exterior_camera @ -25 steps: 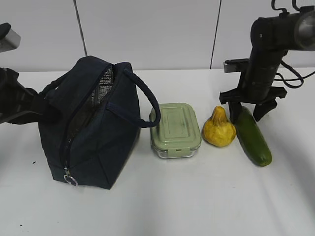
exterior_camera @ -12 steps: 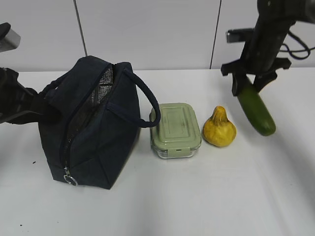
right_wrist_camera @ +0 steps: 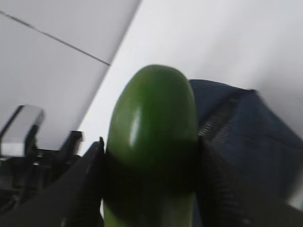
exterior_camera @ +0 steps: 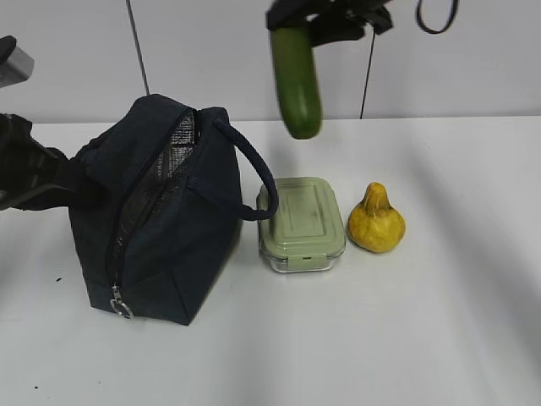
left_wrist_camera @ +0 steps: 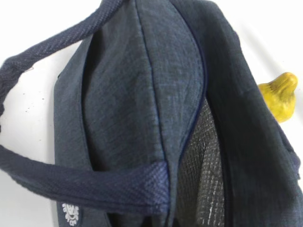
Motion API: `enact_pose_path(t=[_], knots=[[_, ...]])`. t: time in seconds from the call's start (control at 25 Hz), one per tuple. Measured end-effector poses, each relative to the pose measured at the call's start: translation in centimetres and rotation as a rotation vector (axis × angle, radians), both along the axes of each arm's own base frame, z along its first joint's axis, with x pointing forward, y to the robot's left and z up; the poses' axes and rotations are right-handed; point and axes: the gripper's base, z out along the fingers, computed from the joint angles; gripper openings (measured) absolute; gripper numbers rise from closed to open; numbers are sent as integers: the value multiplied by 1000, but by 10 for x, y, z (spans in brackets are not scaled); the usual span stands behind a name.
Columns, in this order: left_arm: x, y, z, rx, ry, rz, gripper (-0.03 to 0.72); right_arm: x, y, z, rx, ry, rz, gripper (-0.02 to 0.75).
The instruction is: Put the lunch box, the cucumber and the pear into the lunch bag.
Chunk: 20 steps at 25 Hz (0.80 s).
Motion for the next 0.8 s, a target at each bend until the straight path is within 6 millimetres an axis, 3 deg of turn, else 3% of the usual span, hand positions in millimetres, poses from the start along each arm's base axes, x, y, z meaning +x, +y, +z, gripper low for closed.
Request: enact_pose_path(t=[0.2,0.32,0.56,0.8], knots=[[1,-2,2,-50,6,26,-19,-13,76,-10,148,-24,105,389],[1,-2,3,-59,7,31,-19,-16,106,-26,159,-14,113,389],[2,-2,3,-60,4,36,-19,-8,115,-64,57,3,109,389],[2,-2,3,-60,3,36,-19,-5,111,-72,-42,-40,111,389]])
